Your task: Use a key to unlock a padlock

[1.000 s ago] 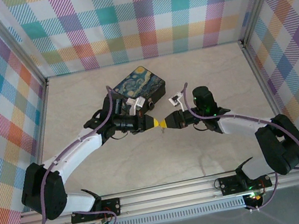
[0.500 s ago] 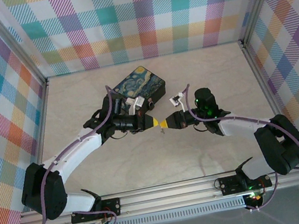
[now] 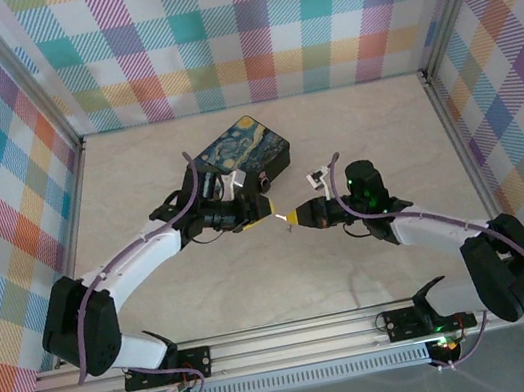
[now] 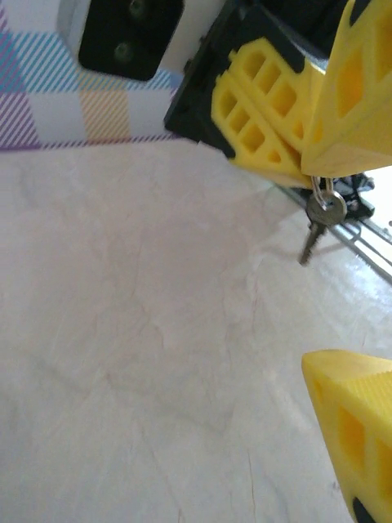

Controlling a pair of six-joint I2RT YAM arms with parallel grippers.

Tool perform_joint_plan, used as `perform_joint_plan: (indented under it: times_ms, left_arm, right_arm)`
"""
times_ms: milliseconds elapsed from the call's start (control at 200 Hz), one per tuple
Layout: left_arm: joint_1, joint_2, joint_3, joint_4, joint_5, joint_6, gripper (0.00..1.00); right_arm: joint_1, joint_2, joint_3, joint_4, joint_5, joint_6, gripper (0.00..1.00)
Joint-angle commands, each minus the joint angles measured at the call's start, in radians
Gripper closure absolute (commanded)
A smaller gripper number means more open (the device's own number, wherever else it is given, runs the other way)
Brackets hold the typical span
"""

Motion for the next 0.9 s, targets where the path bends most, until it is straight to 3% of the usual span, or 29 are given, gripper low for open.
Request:
perform_joint_plan:
  times_ms: [0,155,345,565,690,895]
  left_arm:
    - [-0.018,0.031,0.041,-0.065,-0.223,-0.059,0.41]
    - [-0.133,0.108,0.107,-0.149,-0.645,-0.154,0.38]
    - [-0.219,0.280,0.251,-0.190,-0.908,-0.240,0.35]
    - [-0.250,0.495,0.437,-0.242,-1.016,-0.367,0.34]
    - [-0.290,0.602,0.574,-0.380,-1.190,-0.431,0.34]
    - [-0.293,0.722,0.699,-0.436,-1.255,-0.549,0.37]
  right_arm:
    - [-0.025,-0.020,-0.013,-0.126,0.149,-0.038,1.00]
    - [-0.096,-0.003,0.022,-0.293,0.280,-0.037,1.00]
    - [-0.170,0.045,0.096,-0.439,0.293,-0.069,1.00]
    - [-0.169,0.057,0.106,-0.468,0.290,-0.088,1.00]
    - [-0.169,0.039,0.087,-0.471,0.288,-0.091,1.00]
    - [-0.170,-0.009,0.056,-0.474,0.285,-0.097,1.00]
